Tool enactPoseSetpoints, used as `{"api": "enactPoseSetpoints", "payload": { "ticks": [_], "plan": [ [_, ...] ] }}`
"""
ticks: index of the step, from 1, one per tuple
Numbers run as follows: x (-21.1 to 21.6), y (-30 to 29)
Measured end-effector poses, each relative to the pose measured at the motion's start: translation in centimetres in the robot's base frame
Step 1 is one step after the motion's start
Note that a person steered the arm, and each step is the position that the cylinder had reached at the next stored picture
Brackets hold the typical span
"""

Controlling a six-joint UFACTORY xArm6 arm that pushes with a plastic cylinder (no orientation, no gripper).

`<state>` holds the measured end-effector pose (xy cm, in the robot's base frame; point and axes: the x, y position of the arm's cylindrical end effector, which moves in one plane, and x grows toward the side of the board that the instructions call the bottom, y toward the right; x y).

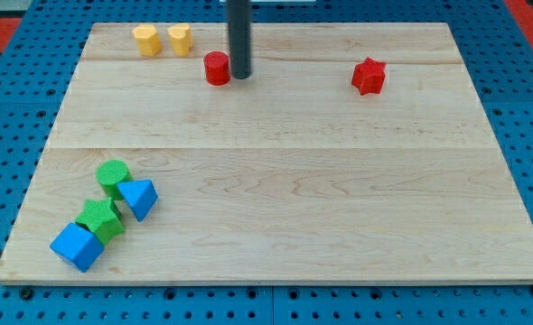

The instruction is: Slide red star adjacent to the yellow heart

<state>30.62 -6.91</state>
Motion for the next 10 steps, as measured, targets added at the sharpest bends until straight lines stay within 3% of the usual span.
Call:
{"api": "enactPoseSetpoints", "payload": {
  "ticks": [1, 2, 4, 5, 6, 7, 8, 9, 10],
  "plan": [
    [-2.4, -6.3],
    [-2.4, -5.7],
    [-4.8, 11.1],
    [-4.8, 22.6],
    [-0.1, 27.9],
    [2.7, 13.9],
    [0.5, 0.5],
    [-0.2, -0.6],
    [1.2, 4.2]
  ]
}}
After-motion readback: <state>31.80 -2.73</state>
